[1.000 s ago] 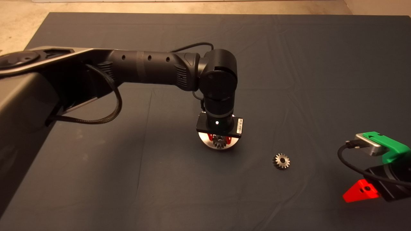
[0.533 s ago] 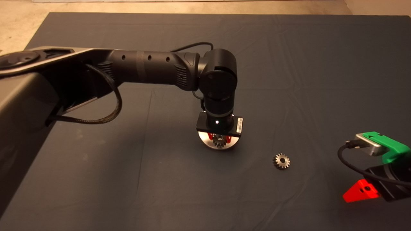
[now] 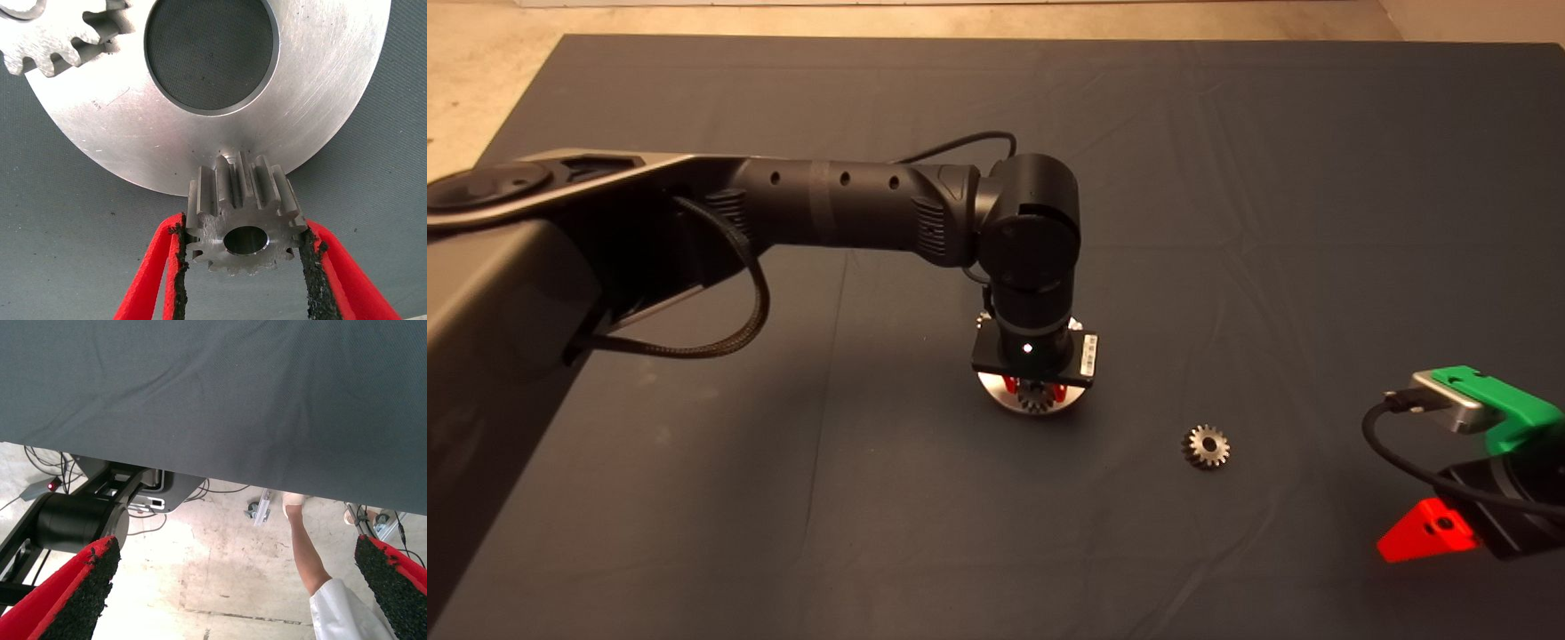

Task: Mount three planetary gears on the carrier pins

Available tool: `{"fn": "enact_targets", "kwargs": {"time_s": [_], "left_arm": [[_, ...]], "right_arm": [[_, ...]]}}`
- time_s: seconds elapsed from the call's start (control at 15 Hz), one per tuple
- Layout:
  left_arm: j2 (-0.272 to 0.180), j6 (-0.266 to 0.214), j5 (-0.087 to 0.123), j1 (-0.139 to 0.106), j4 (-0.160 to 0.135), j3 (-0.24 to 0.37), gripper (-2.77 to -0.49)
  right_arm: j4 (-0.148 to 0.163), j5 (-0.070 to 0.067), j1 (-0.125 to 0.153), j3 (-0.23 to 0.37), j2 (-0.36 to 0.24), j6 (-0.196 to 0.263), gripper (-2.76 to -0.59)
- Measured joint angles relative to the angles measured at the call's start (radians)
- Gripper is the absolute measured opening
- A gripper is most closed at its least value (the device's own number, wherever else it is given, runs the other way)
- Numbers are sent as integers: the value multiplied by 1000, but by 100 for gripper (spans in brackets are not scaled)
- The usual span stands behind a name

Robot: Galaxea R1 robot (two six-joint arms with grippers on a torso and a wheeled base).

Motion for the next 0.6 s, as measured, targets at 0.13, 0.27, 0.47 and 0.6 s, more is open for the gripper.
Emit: {"fn": "enact_targets", "kwargs": {"time_s": [0.13, 0.27, 0.47, 0.6], "left_arm": [[1, 13, -1, 0, -1, -7, -233], [5, 34, -2, 0, -6, -25, -233], [5, 35, -3, -1, -7, -26, -231], [5, 35, -3, -1, -8, -26, -228]], "right_arm": [[0, 0, 0, 0, 0, 0, -73], [0, 0, 0, 0, 0, 0, -73], [0, 0, 0, 0, 0, 0, -73], [0, 0, 0, 0, 0, 0, -73]]}}
